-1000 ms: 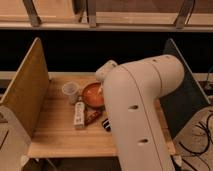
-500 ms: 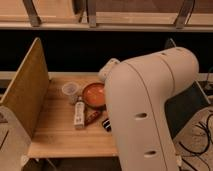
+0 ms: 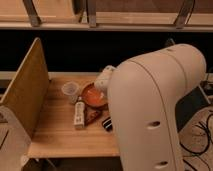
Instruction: Place the eraser on the white sponge
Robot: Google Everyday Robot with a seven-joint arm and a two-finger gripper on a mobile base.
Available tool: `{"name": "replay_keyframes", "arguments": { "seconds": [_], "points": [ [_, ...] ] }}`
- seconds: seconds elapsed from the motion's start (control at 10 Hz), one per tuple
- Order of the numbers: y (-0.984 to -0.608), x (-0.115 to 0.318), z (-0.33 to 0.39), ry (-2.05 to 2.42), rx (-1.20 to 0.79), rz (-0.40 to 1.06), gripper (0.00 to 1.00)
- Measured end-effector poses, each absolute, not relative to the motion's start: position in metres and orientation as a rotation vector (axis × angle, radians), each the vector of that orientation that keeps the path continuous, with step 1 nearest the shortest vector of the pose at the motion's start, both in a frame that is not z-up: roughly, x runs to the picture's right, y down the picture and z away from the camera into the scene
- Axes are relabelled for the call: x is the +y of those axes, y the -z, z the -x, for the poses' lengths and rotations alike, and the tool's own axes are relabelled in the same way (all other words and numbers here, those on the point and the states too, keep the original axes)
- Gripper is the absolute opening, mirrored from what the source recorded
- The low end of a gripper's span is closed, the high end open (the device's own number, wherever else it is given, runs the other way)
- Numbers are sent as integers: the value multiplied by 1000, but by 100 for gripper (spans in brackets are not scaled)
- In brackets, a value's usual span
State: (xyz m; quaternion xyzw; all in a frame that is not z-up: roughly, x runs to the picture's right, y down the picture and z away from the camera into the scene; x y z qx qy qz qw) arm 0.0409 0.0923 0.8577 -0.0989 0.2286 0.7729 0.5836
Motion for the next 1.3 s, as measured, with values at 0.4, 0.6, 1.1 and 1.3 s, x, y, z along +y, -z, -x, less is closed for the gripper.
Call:
{"name": "replay_keyframes", "arguments": {
  "seconds": [0.4,0.6,1.1,1.3],
  "points": [
    [-856,98,-37,-1798,531,248,80],
    [-859,103,-37,-1795,556,252,80],
    [-860,125,-69,-1848,683,225,80],
    [-856,123,-75,-1869,687,209,80]
  ]
}}
